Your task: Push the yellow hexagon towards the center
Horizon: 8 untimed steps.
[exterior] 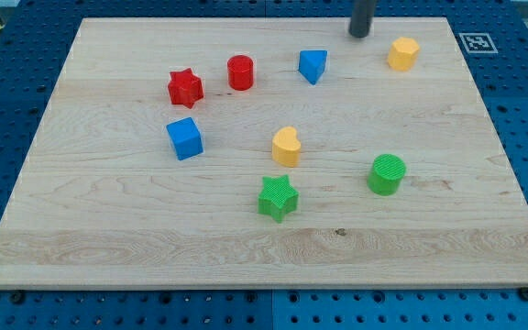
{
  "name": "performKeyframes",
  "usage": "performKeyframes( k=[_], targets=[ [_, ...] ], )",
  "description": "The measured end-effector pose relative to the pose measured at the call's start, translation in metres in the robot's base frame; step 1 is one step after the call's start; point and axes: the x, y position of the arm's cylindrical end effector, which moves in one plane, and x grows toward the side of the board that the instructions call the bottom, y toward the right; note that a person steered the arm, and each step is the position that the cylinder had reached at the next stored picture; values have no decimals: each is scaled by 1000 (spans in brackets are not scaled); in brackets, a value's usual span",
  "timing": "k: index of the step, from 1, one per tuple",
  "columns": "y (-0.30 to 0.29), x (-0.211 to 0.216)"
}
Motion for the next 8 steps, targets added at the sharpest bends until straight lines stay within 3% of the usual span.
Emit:
performKeyframes(
  k=[4, 6, 8],
  targets=[
    [60, 43],
    [38, 62],
    [6, 121]
  ],
)
